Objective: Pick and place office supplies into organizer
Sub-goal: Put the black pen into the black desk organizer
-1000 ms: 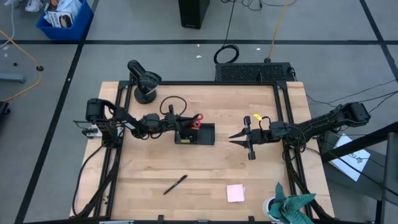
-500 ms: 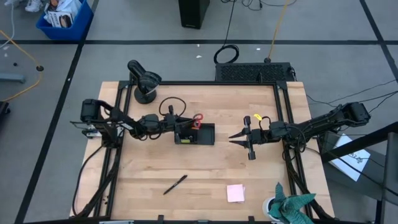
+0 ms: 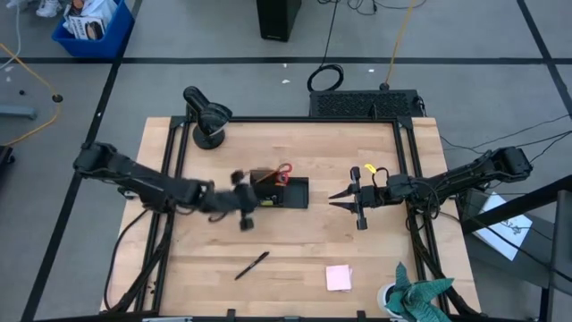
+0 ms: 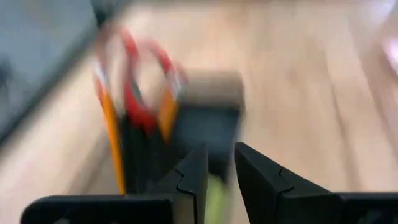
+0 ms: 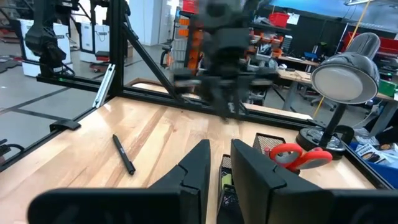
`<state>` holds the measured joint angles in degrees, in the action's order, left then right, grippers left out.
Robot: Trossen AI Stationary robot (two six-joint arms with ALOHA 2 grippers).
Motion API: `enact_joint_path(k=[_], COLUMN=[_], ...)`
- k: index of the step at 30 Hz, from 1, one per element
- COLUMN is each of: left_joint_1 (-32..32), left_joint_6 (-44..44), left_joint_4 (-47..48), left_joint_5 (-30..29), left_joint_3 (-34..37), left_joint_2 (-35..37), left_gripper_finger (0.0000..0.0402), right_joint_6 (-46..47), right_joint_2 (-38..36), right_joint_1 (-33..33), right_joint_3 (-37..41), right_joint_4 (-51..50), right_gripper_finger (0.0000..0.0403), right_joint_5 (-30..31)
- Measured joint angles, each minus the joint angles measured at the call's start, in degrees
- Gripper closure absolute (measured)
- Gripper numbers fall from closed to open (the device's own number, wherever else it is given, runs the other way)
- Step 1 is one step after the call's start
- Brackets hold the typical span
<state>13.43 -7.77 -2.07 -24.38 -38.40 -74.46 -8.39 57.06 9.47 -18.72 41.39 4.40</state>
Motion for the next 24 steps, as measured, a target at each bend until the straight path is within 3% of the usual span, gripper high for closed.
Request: enact_joint_path(k=[2,4,8,12,18,24], left_joint_1=[5.8,11.4,20.1,22.8,21.0,17.8], left_joint_6=[-11.6,-21.2,-32.6,-42.2,-42.2,-41.7], left_joint_4=[18.1,27.7,39.8,48.8,53.4,53.5], left_joint_5=[-1.7,-1.5,1.0,7.1,11.6,20.2], left_joint_3=[-8.2,-15.0,-26.2,-36.4,-47.2,-50.4], left_joint_2=[-1.9,-6.0,-16.7,-27.6,-38.6,-40.9], left_gripper_finger=[0.0314,0.0314,0.0314,0.0313,0.0313,0.0313], right_joint_6=[-0.1,-0.2,-0.8,-0.9,0.0,0.2], right_joint_2=[0.0,0.0,0.0,0.0,0.0,0.0], right_joint_1=[0.0,0.0,0.0,0.0,0.0,0.0], right_joint_3=[0.0,0.0,0.0,0.0,0.0,0.0], right_joint_4=[0.1,0.2,0.7,1.3,2.5,3.0], right_gripper_finger=[0.0344,0.0344,0.0344,0.0344,0.0344,0.0344], right_joint_5=[0.0,0.0,0.0,0.0,0.0,0.0])
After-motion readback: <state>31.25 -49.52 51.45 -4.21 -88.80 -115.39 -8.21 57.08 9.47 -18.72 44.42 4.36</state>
